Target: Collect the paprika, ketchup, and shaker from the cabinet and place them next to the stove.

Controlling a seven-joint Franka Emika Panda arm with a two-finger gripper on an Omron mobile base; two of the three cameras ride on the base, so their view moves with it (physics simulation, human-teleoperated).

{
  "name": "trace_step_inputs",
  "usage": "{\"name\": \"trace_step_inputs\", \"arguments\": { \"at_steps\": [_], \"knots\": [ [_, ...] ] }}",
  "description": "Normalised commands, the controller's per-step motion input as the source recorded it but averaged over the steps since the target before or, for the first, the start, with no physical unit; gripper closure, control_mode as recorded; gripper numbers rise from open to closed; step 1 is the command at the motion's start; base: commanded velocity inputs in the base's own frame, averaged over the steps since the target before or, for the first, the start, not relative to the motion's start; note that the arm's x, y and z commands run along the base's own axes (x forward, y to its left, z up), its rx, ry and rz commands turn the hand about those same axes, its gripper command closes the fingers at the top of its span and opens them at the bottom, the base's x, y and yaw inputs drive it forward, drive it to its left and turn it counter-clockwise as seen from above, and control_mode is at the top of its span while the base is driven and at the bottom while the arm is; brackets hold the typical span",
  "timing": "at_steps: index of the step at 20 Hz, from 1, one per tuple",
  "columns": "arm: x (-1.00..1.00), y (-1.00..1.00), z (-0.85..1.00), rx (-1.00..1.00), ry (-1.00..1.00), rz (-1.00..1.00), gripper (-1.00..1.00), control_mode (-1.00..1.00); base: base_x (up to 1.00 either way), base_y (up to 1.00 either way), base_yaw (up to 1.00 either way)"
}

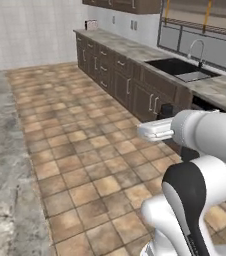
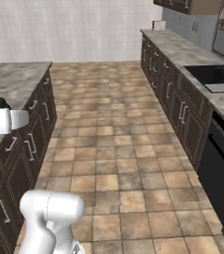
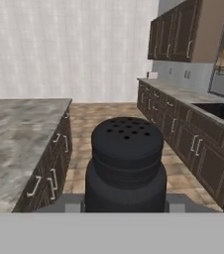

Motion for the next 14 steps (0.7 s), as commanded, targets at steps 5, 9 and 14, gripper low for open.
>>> {"name": "trace_step_inputs", "arguments": {
  "at_steps": [5,9,14],
  "knots": [
    [0.00,0.00,0.00,0.00,0.00,0.00,1.00,1.00,-0.98,0.62,0.03],
    [0.00,0.00,0.00,0.00,0.00,0.00,1.00,1.00,-1.00,0.08,0.00],
    [0.00,0.00,0.00,0.00,0.00,0.00,1.00,1.00,-0.96,0.29,0.01]
  ]
}}
